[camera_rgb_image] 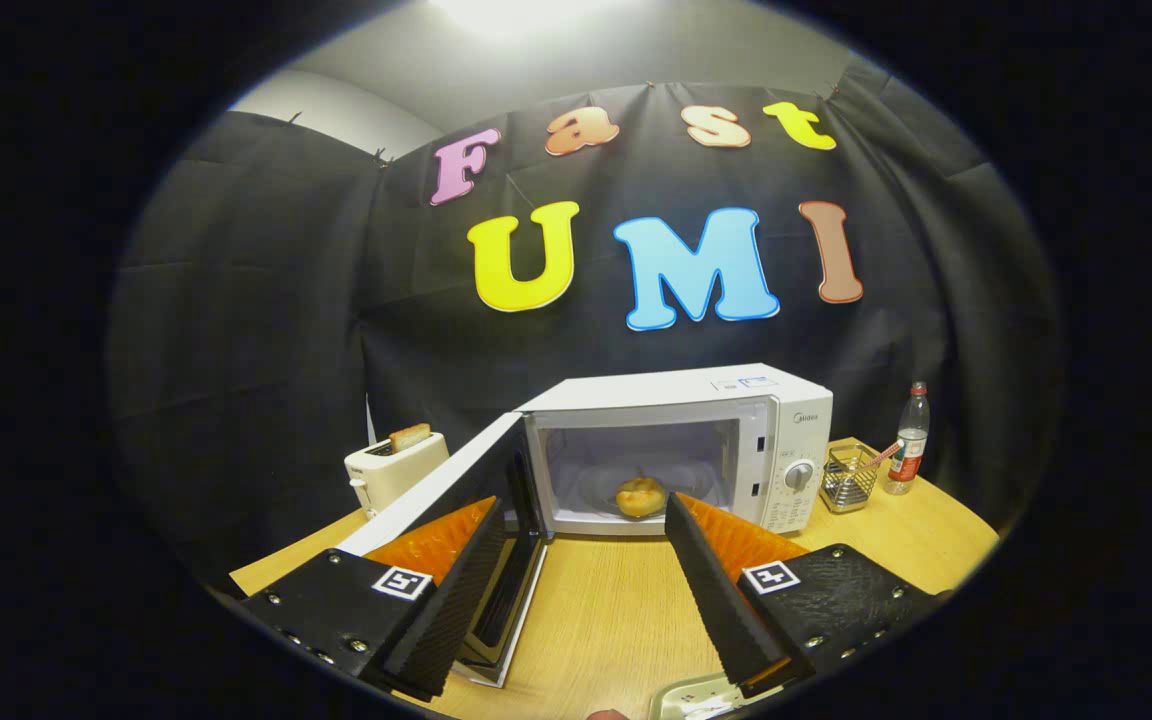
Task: Open the microwave, put the food inside, and close the microwave door.
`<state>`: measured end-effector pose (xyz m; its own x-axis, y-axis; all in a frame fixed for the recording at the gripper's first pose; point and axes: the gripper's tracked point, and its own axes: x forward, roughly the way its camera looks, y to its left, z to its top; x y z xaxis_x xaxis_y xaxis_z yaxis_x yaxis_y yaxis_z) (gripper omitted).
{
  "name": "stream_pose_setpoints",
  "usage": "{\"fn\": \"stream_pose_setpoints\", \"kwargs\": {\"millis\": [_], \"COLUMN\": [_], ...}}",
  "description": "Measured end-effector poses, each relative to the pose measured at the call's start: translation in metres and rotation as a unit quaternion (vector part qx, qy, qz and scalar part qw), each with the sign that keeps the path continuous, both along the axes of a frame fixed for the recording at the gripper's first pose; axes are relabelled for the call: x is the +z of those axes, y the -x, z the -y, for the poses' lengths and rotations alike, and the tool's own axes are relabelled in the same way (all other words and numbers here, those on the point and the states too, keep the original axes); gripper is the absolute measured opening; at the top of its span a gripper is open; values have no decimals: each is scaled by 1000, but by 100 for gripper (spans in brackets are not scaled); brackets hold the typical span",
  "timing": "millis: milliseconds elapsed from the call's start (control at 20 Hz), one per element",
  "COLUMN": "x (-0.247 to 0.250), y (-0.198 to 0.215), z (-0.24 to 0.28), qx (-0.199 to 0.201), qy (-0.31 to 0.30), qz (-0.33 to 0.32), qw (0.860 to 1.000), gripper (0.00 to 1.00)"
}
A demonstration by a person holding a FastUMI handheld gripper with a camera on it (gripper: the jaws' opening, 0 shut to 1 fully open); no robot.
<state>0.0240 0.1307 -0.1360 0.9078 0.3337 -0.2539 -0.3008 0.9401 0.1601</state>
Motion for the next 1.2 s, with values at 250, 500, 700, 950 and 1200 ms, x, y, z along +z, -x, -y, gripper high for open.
{"fn": "stream_pose_setpoints", "kwargs": {"millis": [250, 500, 700, 950, 1200], "x": [29, 42, 42, 24, -15], "y": [43, 82, 107, 130, 133], "z": [-37, -86, -124, -162, -185], "qx": [36, 95, 146, 197, 227], "qy": [-9, -27, -36, -42, -32], "qz": [21, 22, 18, -9, -58], "qw": [999, 995, 989, 980, 972], "gripper": [97, 97, 97, 97, 97]}}
